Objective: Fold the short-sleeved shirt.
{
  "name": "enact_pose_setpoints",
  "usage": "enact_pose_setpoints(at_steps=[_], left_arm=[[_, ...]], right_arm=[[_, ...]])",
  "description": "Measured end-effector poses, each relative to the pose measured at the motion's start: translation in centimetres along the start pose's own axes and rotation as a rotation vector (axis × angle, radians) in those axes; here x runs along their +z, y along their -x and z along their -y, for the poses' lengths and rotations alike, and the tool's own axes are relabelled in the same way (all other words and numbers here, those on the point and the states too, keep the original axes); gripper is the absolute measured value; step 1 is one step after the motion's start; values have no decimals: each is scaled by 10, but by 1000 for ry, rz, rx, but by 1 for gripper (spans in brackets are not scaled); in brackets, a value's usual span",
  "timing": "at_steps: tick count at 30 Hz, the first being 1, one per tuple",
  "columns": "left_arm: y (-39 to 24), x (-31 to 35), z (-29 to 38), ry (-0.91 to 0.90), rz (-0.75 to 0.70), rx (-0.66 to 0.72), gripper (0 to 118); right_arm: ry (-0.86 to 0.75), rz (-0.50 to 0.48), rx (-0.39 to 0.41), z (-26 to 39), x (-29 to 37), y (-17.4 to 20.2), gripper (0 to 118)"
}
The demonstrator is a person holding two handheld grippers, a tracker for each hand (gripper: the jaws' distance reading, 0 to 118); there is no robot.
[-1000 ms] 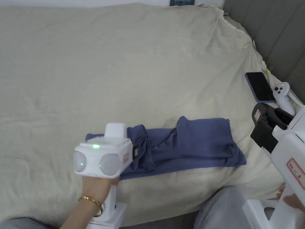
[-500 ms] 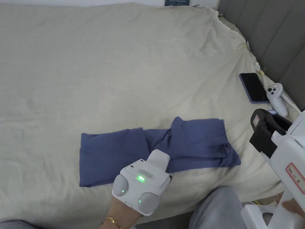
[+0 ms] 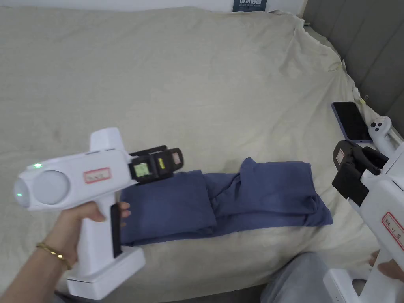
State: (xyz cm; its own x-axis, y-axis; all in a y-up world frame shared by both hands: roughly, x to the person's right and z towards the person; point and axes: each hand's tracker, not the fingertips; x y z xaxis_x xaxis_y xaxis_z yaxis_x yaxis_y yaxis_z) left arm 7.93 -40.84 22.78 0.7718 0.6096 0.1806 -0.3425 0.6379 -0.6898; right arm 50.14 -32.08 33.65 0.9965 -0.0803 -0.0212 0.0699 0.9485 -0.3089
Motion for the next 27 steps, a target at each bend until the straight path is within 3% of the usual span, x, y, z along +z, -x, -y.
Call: enact_pose_setpoints(at_steps=[2, 5, 10, 15, 19, 22, 24, 25, 27], left_arm=[[16, 9, 1, 83, 50, 90, 118], [66, 4, 2, 241, -25, 151, 118], [113, 3, 27, 325, -110, 266, 118], [121, -6, 44, 302, 48, 318, 118], [133, -18, 46, 254, 187, 492, 118], [125, -34, 53, 279, 250, 504, 117], [119, -41, 52, 299, 239, 458, 110], [120, -42, 50, 299, 227, 427, 98], [122, -45, 49, 325, 110, 384, 40]], right_arm=[[4, -12, 6, 0, -2, 4, 0], [15, -26, 20, 1, -4, 9, 0], [29, -28, 25, 2, -9, 14, 0], [55, -20, 29, 4, -15, 16, 0], [70, -17, 36, 5, -17, 17, 0], [82, -6, 38, 7, -19, 17, 0], [89, 2, 37, 8, -20, 17, 0], [92, 7, 37, 8, -20, 16, 0], [97, 10, 32, 8, -20, 16, 0]])
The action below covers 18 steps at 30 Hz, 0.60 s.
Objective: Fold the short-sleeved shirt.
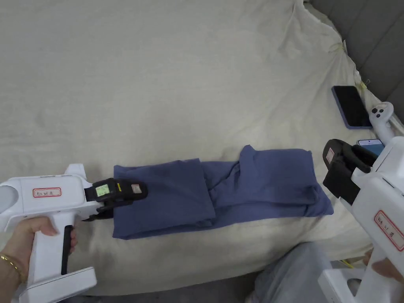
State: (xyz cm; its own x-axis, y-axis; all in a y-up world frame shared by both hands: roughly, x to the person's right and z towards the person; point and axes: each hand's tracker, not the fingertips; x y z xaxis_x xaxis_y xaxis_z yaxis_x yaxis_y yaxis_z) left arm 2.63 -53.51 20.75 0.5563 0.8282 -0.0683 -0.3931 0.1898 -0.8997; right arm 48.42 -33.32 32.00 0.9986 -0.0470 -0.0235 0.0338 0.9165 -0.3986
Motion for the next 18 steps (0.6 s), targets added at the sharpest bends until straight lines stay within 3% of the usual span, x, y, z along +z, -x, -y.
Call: enact_pose_setpoints(at_steps=[1, 2, 4, 7, 14, 18], left_arm=[[0, -3, 0, 9, -104, -22, 16], [3, -5, 2, 7, -163, -46, 12], [-4, 0, 2, -8, -58, -10, 7], [-23, 1, 0, 3, -194, -32, 4], [-58, 45, -6, -57, -246, -38, 2], [-50, 101, -14, -120, -441, -15, 2]], right_arm=[[2, 0, -2, 0, 0, 0, 0], [3, 2, -3, 1, 0, 0, 0], [6, 2, 0, 2, -1, 0, 0], [12, -5, 6, 3, -2, 1, 0], [-1, -33, 5, 1, 0, 6, 0], [-13, -56, -2, -1, 0, 8, 0]])
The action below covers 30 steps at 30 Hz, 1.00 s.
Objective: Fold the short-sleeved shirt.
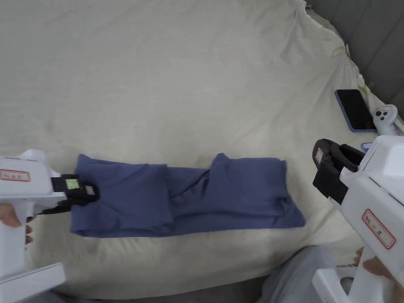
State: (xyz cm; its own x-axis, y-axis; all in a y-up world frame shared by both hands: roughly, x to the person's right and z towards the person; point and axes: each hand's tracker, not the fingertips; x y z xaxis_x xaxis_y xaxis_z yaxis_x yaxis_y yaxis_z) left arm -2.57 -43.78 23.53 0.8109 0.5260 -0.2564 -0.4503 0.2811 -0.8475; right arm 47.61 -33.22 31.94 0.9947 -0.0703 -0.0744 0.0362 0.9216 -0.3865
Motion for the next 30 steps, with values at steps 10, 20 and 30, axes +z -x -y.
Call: enact_pose_setpoints(at_steps=[10, 20, 30], left_arm=[[-17, 104, 5, -242, -349, -126, 2], [-131, 34, 32, -143, -187, -302, 2], [-180, -101, 59, 43, -307, -462, 3]], right_arm=[[12, -50, -20, 7, -12, 10, 0], [-23, -53, -58, 9, 0, 2, 0], [-32, 58, -97, 13, 23, -34, 0]])
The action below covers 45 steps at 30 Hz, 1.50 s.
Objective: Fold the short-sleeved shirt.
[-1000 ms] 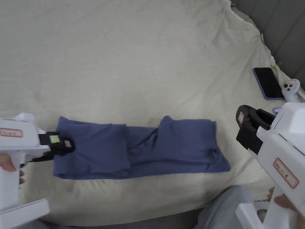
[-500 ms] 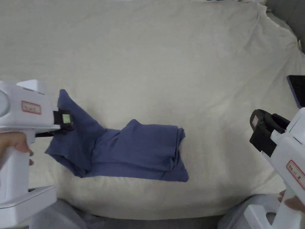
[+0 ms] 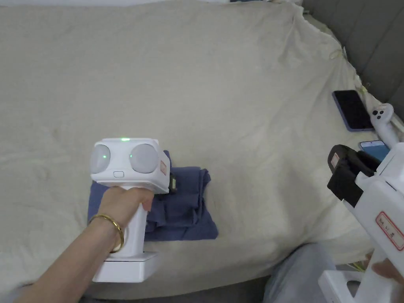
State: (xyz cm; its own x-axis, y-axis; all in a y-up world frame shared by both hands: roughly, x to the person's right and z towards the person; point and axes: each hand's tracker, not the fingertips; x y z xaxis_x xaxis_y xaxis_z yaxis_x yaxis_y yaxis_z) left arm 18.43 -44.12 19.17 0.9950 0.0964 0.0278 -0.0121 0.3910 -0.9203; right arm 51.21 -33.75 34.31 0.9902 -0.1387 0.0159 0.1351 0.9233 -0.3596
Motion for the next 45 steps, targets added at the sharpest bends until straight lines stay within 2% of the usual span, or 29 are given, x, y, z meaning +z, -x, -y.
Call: enact_pose_setpoints(at_steps=[2, 3, 4, 5, 8, 9, 12, 15, 16, 17, 18, 19, 20, 21, 22, 26, 28, 30, 33, 35, 39, 41, 45], left_arm=[[-10, -16, 2, 24, -8, -9, 4], [-13, -23, 4, 29, -22, -18, 7], [-15, -28, 6, 26, -17, -21, 17], [-15, -29, 6, 24, 2, -27, 37], [-19, -26, 6, 21, 175, -21, 89], [-15, -21, 4, 36, 236, 2, 98], [7, 6, -3, -10, 385, 166, 100], [31, 41, -11, -198, 353, 201, 100], [39, 49, -12, -279, 263, 165, 99], [44, 54, -11, -337, 192, 134, 92], [45, 60, -7, -401, 121, 106, 79], [46, 60, -2, -442, 56, 80, 57], [46, 57, 3, -462, 18, 53, 23], [44, 51, 9, -466, -20, 38, 8], [40, 39, 15, -466, -43, 32, 3], [21, 4, 45, -399, 56, 36, 0], [3, -11, 62, -386, 68, -7, 0], [-19, -25, 75, -384, 82, -110, 0], [-51, -42, 96, -409, -12, -324, 0], [-65, -47, 109, -486, -138, -406, 0], [-84, -59, 120, -512, -262, -595, 0], [-84, -56, 112, -484, -242, -564, 0], [-51, -32, 74, -356, 43, -217, 0]], right_arm=[[-1, 20, -5, 0, 3, -6, 0], [0, 29, -8, 0, 4, -8, 0], [0, 37, -12, 0, 4, -10, 0], [1, 41, -15, 0, 4, -10, 0], [4, 46, -14, 0, 4, -10, 0], [5, 45, -12, 0, 3, -8, 0], [2, 32, -3, -2, 1, -1, 0], [1, 11, 15, -4, -1, 7, 0], [0, 5, 21, -5, -2, 10, 0], [-1, -1, 26, -5, -2, 13, 0], [-3, -8, 31, -6, -2, 16, 0], [-3, -15, 35, -6, -3, 19, 0], [-2, -20, 40, -6, -4, 21, 0], [-1, -24, 45, -6, -5, 24, 0], [0, -27, 48, -6, -5, 26, 0], [8, -32, 60, -6, -6, 31, 0], [11, -32, 69, -6, -6, 30, 0], [13, -26, 72, -7, -6, 30, 0], [18, -14, 69, -6, -5, 27, 0], [17, -5, 65, -6, -4, 25, 0], [21, 1, 60, -4, -2, 23, 0], [23, 0, 65, -4, -1, 24, 0], [15, -21, 70, -6, 1, 30, 0]])
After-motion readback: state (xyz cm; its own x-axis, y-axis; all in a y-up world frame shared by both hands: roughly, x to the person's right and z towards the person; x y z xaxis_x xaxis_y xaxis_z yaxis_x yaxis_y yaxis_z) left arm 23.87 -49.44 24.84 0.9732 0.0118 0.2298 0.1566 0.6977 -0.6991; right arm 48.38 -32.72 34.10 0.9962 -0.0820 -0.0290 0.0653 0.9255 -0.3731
